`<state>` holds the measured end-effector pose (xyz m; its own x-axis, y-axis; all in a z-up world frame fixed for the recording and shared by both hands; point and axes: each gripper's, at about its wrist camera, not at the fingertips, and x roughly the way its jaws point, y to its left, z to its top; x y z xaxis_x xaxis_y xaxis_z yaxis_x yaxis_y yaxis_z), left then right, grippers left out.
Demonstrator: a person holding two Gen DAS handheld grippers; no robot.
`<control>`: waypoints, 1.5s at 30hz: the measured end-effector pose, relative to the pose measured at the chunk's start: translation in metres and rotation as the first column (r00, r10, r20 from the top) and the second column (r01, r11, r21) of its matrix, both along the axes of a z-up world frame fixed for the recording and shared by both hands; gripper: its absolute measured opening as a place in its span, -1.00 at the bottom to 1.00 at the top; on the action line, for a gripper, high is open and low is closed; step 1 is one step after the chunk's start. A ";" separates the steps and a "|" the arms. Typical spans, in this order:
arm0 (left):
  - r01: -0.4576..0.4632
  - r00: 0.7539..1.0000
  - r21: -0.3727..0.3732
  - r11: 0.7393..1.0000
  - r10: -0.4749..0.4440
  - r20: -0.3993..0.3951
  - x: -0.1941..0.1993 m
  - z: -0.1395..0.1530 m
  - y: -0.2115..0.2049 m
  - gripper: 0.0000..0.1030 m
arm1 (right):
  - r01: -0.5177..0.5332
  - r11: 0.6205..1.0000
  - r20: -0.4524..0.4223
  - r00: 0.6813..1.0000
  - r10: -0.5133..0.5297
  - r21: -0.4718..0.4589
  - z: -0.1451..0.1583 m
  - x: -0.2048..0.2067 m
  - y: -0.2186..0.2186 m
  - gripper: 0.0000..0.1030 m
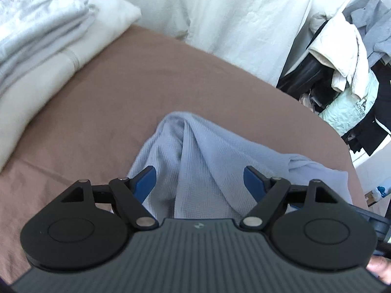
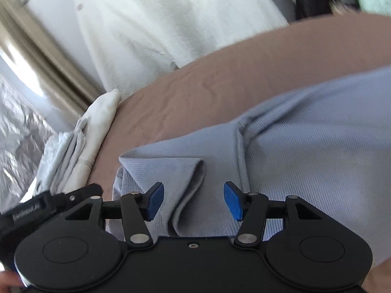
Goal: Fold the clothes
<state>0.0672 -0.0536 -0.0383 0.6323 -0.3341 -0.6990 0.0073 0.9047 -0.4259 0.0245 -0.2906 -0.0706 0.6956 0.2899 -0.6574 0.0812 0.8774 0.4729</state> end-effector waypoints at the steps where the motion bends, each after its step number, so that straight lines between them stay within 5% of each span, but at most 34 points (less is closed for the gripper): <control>1: 0.002 1.000 -0.001 1.000 -0.002 -0.009 0.002 -0.002 -0.001 0.52 | -0.021 1.000 0.008 1.000 0.021 -0.022 0.000 0.002 0.003 0.26; 13: 0.041 0.995 -0.014 0.999 -0.042 -0.090 0.013 -0.018 -0.010 0.56 | -0.236 0.941 0.047 0.966 0.254 -0.241 -0.010 0.001 0.038 0.30; 16: 0.038 0.993 -0.004 0.999 -0.038 -0.108 0.013 -0.020 -0.010 0.56 | -0.238 0.943 -0.005 0.970 0.244 -0.231 -0.022 0.008 0.045 0.34; 20: 0.064 0.990 0.129 0.990 -0.046 -0.135 0.007 -0.019 -0.018 0.56 | -0.252 0.946 -0.040 0.968 0.249 -0.205 -0.029 0.012 0.041 0.37; 28: 0.059 0.989 0.082 0.995 -0.047 -0.143 0.005 -0.018 -0.011 0.56 | -0.138 0.990 -0.038 0.990 0.138 0.010 -0.030 0.012 0.012 0.37; 32: 0.042 0.987 0.040 0.998 -0.036 -0.156 0.005 -0.020 -0.005 0.56 | -0.167 0.984 -0.040 0.985 0.165 -0.058 -0.031 0.013 0.022 0.34; 35: 0.032 0.988 0.027 0.999 -0.028 -0.153 0.004 -0.021 -0.002 0.56 | -0.212 0.938 -0.032 0.977 0.212 -0.273 -0.027 0.018 0.046 -0.16; 37: 0.028 0.989 0.022 0.999 -0.024 -0.147 0.004 -0.022 0.000 0.56 | -0.244 0.909 -0.004 0.966 0.258 -0.338 -0.024 0.014 0.061 -0.63; 40: 0.014 0.989 0.003 1.000 -0.014 -0.149 0.006 -0.022 0.005 0.56 | -0.289 0.870 0.025 0.945 0.325 -0.398 -0.020 0.006 0.075 -0.85; 45: -0.043 0.983 -0.133 0.990 0.018 -0.184 0.016 -0.026 0.030 0.56 | -0.394 0.821 0.023 0.897 0.441 -0.413 -0.010 -0.009 0.077 -0.81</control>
<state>0.0828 -0.0236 -0.0642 0.5100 -0.4162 -0.7528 -0.1081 0.8372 -0.5362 0.0159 -0.2133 -0.0807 0.6419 0.3074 -0.7025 -0.3676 0.9274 0.0700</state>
